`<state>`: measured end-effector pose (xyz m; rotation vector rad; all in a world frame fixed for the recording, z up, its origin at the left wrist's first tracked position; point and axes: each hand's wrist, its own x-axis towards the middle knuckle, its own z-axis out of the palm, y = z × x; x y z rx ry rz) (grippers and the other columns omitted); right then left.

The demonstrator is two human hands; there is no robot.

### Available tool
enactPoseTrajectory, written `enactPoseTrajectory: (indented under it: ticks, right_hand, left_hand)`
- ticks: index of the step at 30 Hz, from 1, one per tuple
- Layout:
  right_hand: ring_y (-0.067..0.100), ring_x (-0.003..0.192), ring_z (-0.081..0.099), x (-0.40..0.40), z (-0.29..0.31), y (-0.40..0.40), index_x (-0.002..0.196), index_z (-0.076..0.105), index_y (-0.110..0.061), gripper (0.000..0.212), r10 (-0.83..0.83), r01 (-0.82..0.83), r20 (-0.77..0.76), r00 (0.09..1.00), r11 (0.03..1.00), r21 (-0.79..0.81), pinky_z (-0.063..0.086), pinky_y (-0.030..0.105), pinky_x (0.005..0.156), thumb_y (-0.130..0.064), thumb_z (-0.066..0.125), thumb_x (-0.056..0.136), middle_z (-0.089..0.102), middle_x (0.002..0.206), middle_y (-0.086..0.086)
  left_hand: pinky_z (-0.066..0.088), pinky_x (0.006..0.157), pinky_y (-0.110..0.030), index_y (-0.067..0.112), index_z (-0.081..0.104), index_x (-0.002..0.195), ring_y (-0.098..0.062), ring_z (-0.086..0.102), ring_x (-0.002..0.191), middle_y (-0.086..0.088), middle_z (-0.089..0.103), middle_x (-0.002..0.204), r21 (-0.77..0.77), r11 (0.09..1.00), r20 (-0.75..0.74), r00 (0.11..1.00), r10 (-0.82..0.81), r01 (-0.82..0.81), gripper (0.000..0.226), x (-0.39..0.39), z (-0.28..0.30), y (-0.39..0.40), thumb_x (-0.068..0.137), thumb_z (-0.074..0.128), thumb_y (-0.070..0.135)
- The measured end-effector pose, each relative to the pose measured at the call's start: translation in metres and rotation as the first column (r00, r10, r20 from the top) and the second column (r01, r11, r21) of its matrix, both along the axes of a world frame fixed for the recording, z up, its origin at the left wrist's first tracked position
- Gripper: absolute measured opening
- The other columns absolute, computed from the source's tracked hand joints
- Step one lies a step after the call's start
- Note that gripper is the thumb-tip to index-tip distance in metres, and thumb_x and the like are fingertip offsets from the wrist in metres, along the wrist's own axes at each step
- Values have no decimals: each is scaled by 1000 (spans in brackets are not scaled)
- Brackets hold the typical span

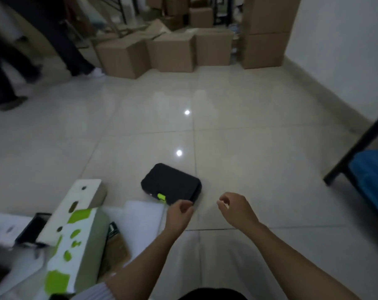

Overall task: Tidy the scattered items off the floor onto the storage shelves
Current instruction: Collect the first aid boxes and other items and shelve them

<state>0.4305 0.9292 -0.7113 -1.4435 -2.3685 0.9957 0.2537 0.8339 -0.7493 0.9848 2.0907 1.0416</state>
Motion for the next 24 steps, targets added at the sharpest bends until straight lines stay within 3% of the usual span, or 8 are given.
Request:
enactPoseTrajectory:
  ticks: [3,6,9,12,16,19,22,24]
  right_hand:
    - [12,89,55,-27,-35,-14,117,64,-10,29,125,-117,50,991,984,-137,41,19,75,-29,58,96,62,106,4]
    - [17,94,59,-61,-64,-34,119,64,-10,30,186,-171,69,980,969,-180,41,20,77,-29,58,95,63,108,4]
    - [20,102,61,-103,-83,-67,115,66,-9,29,347,-318,96,933,919,-233,41,20,78,-27,62,93,65,112,9]
    - [17,90,60,-151,-88,-97,111,67,-10,26,411,-373,85,908,883,-287,44,21,74,-27,63,92,64,112,7]
    - [21,98,62,-219,-85,-137,110,66,-9,28,376,-355,-5,927,872,-338,47,25,80,-31,64,92,64,111,6]
    - [28,98,63,-257,-74,-179,108,66,-5,30,227,-261,-133,965,881,-393,50,33,84,-31,57,96,67,106,12]
    - [33,90,62,-279,-68,-227,97,64,-1,33,16,-122,-227,974,880,-460,51,44,82,-32,51,97,66,95,18]
    - [29,85,62,-286,-72,-253,97,64,-4,36,-49,-86,-277,960,888,-452,52,40,75,-38,52,96,66,93,14]
  left_hand:
    - [41,69,-7,18,68,102,-7,62,88,8,66,94,-24,991,30,991,131,-130,12,-15,-40,-44,90,65,17]
    - [43,68,-2,26,67,94,0,62,84,13,67,90,-5,972,38,972,233,-233,11,-29,-67,-86,89,66,16]
    - [46,69,-8,24,68,94,-4,65,84,11,68,91,8,930,60,928,367,-368,12,-48,-83,-129,89,66,13]
    - [51,71,-17,24,69,96,-6,67,84,10,71,93,31,882,91,880,465,-470,12,-66,-85,-176,90,66,14]
    - [47,64,-10,26,66,92,4,63,78,12,69,85,119,759,48,767,640,-640,3,-81,-65,-236,92,65,24]
    - [47,61,-15,24,66,86,0,63,71,9,68,76,238,623,41,649,760,-745,4,-86,-49,-267,90,68,25]
    - [46,59,-23,21,61,79,-10,59,64,5,62,68,385,482,8,525,851,-787,18,-99,-42,-290,84,68,37]
    - [47,67,-26,20,59,90,-10,56,72,4,59,82,408,427,-9,464,886,-807,34,-114,-42,-296,76,70,48]
